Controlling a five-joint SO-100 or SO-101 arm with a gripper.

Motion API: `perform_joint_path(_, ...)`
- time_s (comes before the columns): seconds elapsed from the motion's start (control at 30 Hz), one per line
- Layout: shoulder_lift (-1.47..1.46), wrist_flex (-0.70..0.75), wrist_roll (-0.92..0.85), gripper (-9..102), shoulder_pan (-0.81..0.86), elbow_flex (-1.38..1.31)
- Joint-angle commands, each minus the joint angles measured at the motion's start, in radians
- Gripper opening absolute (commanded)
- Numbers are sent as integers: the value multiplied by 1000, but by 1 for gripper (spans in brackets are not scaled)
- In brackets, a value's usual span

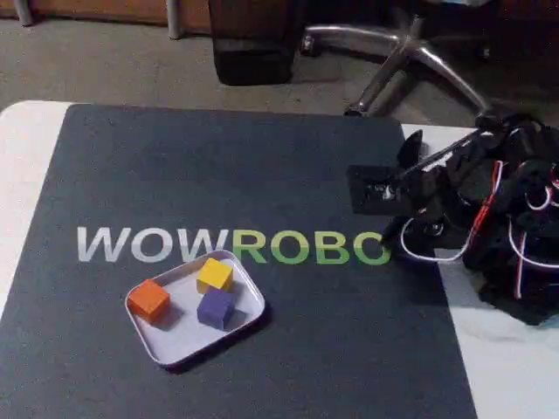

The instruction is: Move blocks one by one until all three blocks are in the tray.

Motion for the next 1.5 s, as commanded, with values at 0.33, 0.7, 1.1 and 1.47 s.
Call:
perform_joint_path(0.33,2,12,25,-2,40,-5)
perform_joint_path(0.7,2,12,14,-8,-66,-5)
perform_joint_path(1.1,2,18,25,-8,-233,-5)
perform_joint_path(1.47,2,18,26,-8,-189,-5)
